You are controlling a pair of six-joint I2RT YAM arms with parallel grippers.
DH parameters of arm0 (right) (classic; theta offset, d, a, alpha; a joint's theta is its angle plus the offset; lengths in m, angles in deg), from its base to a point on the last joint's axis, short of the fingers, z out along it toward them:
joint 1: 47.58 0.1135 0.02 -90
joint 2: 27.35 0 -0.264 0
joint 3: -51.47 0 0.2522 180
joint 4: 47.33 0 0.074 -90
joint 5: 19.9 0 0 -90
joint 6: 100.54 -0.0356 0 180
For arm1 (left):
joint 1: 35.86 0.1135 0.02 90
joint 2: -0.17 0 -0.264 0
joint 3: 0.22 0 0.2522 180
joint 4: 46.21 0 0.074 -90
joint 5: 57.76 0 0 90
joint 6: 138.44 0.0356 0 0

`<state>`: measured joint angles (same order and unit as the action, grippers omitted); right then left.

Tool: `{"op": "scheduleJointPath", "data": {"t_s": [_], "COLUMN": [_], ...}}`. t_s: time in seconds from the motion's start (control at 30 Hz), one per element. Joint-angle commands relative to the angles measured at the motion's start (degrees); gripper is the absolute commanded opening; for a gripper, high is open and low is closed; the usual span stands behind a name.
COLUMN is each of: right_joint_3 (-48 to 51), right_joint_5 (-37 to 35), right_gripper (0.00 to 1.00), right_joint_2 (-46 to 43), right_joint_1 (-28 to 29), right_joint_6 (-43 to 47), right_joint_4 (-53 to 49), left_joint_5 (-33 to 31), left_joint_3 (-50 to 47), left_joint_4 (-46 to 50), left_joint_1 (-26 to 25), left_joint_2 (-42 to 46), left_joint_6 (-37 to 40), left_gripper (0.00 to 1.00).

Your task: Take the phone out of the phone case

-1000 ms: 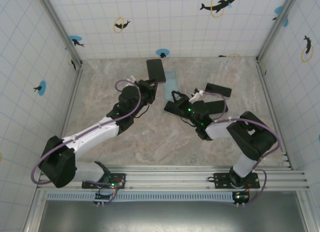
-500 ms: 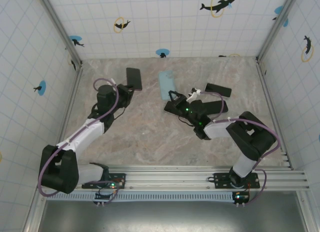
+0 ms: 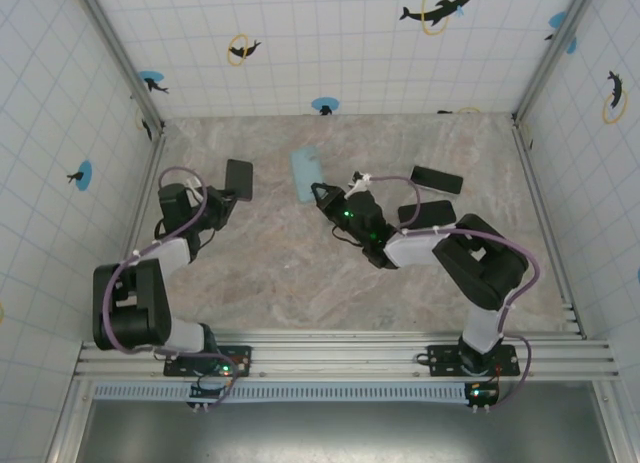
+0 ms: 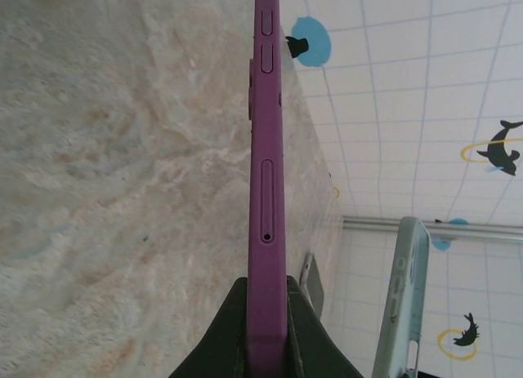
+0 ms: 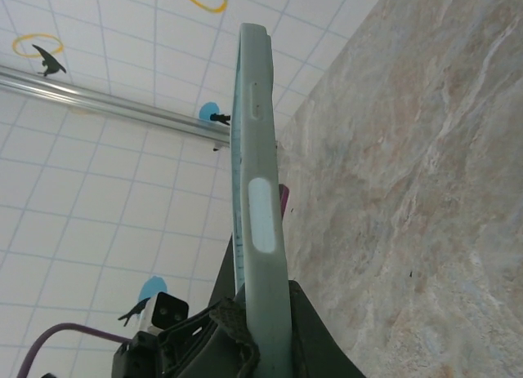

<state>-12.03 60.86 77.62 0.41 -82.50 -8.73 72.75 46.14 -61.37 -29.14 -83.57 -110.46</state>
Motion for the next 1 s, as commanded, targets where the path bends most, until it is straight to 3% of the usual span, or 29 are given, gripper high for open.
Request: {"op": "scheduleJointPath", "data": {"t_s": [0.0,0.33,0.97], "right_joint_3": [-4.40,-10.59,-17.41], "right_joint_5": [-1.42,-2.50,-3.49], "right_gripper": [0.03,0.04,0.04], "right_joint_2": [2.26,6.33,10.12], "right_joint_1": [1.20,3.38,5.10], "right_joint_6": [-0.35,-0.83,-3.58], "right_joint_4": [-2.46,-7.62,-14.91], "left_joint_5": [8.82,14.45,13.40], "left_joint_3": [2.15,5.48,9.56], "left_joint_4": [-6.00,-5.12,-3.83], "left_joint_1": [2.93,11.38,13.91], "left_joint_2": [-3.46,-13.15,-23.56], "left_joint_6": [5.55,11.05,11.75], "left_gripper": [0.00,0.00,0.00]}}
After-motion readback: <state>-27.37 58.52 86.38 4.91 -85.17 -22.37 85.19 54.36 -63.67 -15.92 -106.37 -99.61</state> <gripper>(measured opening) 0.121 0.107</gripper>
